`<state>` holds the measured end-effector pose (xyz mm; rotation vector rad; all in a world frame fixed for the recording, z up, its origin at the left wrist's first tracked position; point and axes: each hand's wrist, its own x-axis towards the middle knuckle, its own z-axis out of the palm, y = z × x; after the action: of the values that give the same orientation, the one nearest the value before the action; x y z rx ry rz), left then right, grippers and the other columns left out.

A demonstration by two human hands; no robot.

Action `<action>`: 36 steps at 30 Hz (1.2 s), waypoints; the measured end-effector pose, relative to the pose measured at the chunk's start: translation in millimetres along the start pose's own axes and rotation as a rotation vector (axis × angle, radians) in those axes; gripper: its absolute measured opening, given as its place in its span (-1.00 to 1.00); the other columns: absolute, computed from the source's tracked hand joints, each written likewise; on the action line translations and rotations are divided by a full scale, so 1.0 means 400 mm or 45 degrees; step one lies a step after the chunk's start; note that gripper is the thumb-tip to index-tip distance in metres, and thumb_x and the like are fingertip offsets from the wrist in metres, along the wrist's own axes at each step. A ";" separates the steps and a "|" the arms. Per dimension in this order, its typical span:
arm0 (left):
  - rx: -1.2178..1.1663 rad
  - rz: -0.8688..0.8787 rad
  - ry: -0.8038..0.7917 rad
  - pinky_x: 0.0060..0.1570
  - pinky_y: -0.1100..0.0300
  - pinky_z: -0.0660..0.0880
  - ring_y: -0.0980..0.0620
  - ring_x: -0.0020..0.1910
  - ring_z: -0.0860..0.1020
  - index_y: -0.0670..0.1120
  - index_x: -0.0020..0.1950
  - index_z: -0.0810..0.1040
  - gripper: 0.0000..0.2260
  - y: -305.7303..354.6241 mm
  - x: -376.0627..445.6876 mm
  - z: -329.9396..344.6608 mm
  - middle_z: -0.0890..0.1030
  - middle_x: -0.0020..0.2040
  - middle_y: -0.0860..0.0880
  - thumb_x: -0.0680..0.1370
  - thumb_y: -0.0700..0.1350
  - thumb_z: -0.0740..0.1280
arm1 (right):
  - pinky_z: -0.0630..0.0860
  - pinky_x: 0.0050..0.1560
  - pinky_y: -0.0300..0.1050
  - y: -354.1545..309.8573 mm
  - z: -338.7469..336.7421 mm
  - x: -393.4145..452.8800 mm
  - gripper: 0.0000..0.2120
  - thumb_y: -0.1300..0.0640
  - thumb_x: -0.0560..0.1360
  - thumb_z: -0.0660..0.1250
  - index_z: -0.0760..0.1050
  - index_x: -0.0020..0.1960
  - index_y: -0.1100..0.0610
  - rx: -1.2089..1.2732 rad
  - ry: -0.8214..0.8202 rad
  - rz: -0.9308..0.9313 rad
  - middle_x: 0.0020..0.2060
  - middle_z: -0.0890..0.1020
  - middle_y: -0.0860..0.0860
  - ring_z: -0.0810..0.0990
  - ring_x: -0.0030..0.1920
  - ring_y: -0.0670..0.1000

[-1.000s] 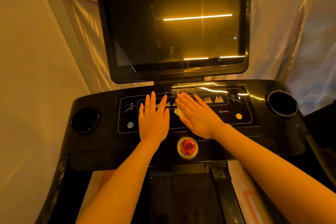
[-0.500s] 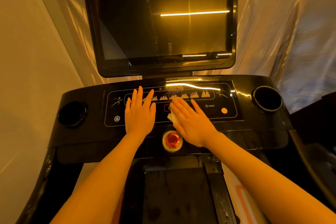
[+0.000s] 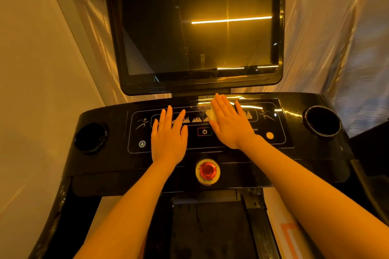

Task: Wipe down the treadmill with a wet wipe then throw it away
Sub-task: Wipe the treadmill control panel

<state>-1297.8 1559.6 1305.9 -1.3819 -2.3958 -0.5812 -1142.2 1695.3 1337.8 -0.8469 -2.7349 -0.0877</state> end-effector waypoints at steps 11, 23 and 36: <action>-0.027 0.004 0.012 0.52 -0.03 -0.05 -0.06 0.58 -0.04 0.11 0.57 0.13 -0.56 0.000 0.000 -0.001 0.07 0.60 -0.08 0.68 0.07 0.05 | -0.32 0.49 0.09 -0.005 0.044 -0.131 -0.27 -0.24 0.51 -0.37 -0.18 0.59 0.11 0.008 0.033 -0.036 0.58 -0.14 0.06 -0.23 0.56 0.06; 0.021 0.007 0.026 0.52 -0.07 0.01 -0.10 0.58 0.00 0.08 0.57 0.14 -0.55 0.001 0.001 0.008 0.09 0.59 -0.11 0.68 0.05 0.06 | -0.16 0.54 0.15 -0.011 0.081 -0.233 -0.35 -0.22 0.60 -0.28 -0.07 0.58 0.11 0.033 0.066 -0.075 0.57 -0.03 0.07 -0.13 0.57 0.07; -0.028 0.016 0.033 0.52 -0.03 -0.03 -0.08 0.58 -0.02 0.10 0.57 0.13 -0.56 -0.002 0.001 0.004 0.08 0.60 -0.09 0.67 0.05 0.06 | -0.21 0.54 0.05 0.044 -0.006 -0.041 -0.36 -0.17 0.65 -0.18 -0.19 0.59 0.16 0.005 -0.008 0.021 0.58 -0.16 0.12 -0.23 0.56 0.10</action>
<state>-1298.9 1560.2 1304.7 -1.3889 -2.3653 -0.6206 -1118.8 1700.5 1335.0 -0.8694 -2.7325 -0.0763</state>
